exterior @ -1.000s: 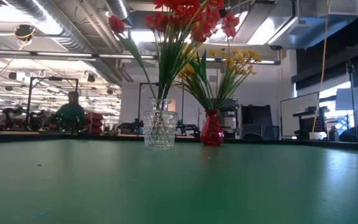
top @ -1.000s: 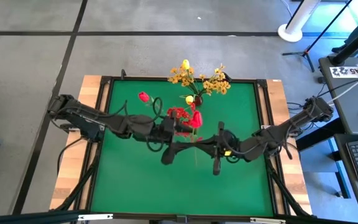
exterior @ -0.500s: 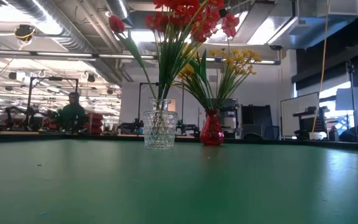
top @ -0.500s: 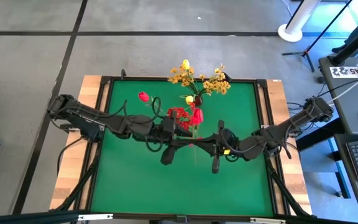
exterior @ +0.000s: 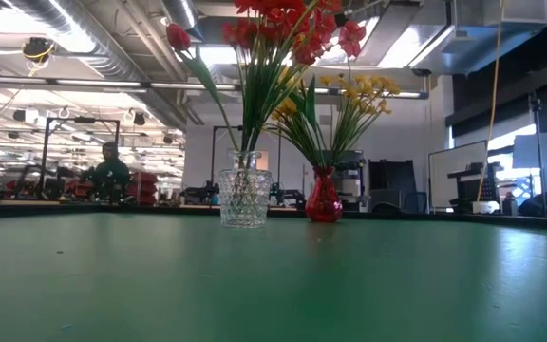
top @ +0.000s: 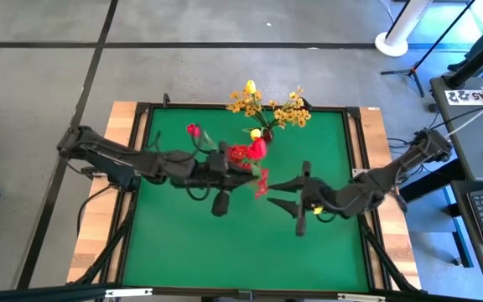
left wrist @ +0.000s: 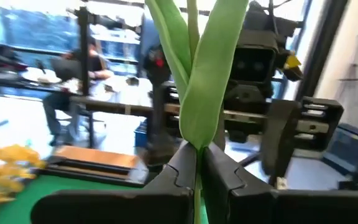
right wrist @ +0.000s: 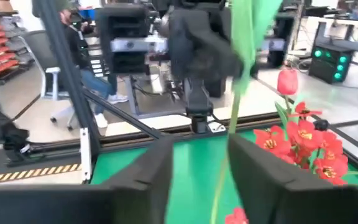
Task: Sort flowers into vase by color
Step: Put the red tulip into the transparent vase
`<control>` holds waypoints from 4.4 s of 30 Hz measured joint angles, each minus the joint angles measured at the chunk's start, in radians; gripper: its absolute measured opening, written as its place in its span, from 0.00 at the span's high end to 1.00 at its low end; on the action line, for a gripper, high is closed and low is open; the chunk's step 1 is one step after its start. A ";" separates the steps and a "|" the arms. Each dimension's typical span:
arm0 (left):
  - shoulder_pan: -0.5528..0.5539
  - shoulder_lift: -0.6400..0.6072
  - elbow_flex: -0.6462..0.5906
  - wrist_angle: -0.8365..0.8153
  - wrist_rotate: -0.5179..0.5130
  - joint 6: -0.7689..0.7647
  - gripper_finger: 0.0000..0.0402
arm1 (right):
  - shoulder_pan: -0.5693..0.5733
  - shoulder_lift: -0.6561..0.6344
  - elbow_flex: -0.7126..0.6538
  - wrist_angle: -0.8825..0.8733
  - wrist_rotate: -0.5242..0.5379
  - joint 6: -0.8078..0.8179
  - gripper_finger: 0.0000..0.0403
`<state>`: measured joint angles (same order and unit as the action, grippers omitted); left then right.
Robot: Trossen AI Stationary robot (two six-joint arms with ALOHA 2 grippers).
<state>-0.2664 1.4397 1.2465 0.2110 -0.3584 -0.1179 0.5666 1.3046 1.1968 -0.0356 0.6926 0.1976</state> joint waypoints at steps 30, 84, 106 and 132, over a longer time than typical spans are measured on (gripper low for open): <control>-0.047 -0.486 -0.487 0.034 -0.572 0.171 1.00 | 0.075 -0.139 0.000 -0.315 0.135 0.067 0.30; 0.232 -0.269 -0.890 0.539 -0.062 0.051 0.44 | 0.074 -0.138 0.000 -0.361 0.213 0.104 0.30; 0.159 -0.269 -0.536 -0.084 -0.182 0.018 0.43 | 0.074 -0.138 0.000 -0.391 0.195 0.123 0.30; 0.153 -0.355 -0.537 -0.242 -0.256 -0.063 0.59 | 0.074 -0.138 -0.001 -0.434 0.178 0.158 0.30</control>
<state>-0.1139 1.0844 0.7097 -0.0314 -0.6142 -0.1814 0.6411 1.1667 1.1961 -0.4694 0.8703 0.3553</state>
